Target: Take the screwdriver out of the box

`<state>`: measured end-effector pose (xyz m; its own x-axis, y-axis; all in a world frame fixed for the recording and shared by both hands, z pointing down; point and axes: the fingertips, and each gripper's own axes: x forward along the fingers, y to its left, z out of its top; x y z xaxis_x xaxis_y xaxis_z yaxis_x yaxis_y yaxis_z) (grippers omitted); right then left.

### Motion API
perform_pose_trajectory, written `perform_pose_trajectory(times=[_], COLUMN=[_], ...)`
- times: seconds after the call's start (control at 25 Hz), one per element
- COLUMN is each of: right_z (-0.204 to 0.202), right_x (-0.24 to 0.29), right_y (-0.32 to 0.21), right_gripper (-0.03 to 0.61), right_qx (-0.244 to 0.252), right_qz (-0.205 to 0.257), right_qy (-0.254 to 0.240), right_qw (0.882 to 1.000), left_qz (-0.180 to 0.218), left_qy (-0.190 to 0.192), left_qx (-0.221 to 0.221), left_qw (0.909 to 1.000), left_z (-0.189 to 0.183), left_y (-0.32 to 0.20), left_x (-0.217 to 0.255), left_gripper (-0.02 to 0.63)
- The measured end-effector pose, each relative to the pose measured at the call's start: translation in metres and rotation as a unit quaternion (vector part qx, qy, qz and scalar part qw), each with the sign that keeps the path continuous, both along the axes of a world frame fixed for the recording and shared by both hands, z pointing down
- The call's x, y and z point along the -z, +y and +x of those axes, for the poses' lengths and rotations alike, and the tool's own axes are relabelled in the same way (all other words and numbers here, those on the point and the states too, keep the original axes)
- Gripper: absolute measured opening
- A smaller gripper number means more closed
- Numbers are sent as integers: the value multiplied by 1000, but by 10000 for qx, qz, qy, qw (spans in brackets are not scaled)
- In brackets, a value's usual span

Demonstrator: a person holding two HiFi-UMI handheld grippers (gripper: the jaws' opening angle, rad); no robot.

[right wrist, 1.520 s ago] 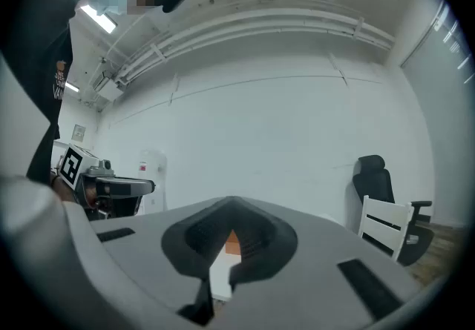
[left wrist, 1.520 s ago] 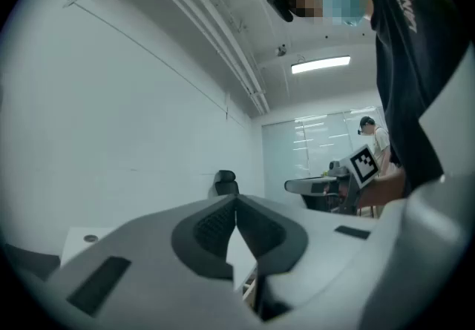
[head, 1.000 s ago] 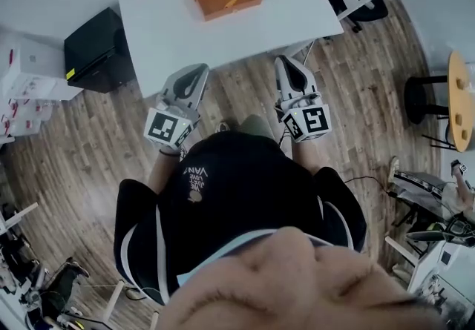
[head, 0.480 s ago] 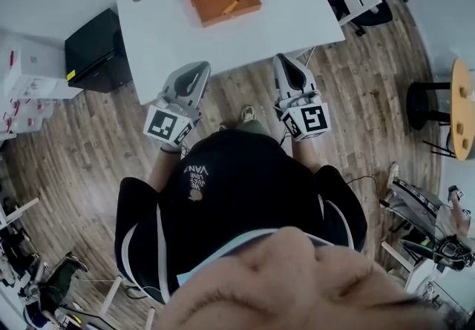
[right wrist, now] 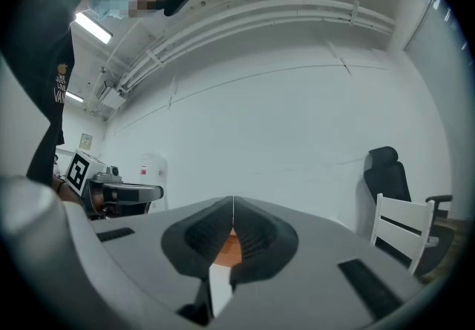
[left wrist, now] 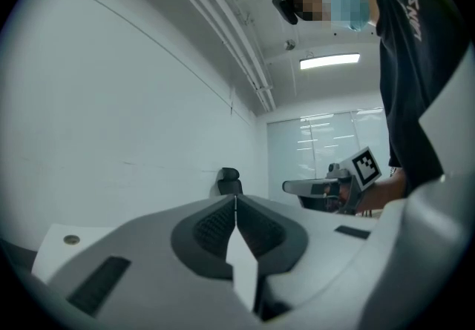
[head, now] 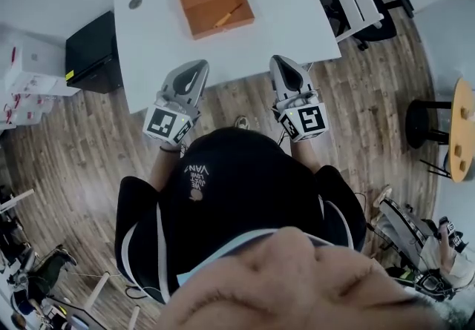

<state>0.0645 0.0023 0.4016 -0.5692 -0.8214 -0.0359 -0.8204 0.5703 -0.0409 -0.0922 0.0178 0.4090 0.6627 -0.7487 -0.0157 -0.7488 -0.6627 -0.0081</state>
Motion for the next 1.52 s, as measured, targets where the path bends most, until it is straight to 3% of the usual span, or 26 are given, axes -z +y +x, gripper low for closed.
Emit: perform_pose_trajectory(times=[0.64,1.52], right_z=[23,11], right_x=[-11,-11], right_y=[-42,-119], right_gripper=[12,12], right_qx=[579,151], right_qz=[-112,-166], right_qy=[-104,-39], right_qw=[9982,9997], left_qz=[-116,-39], left_qy=[-92,-338], left_qx=[519,-127], left_qw=[9985,9993], left_z=[30,26], left_y=[-36,-144], left_x=[-7,-3], left_gripper=[17,17])
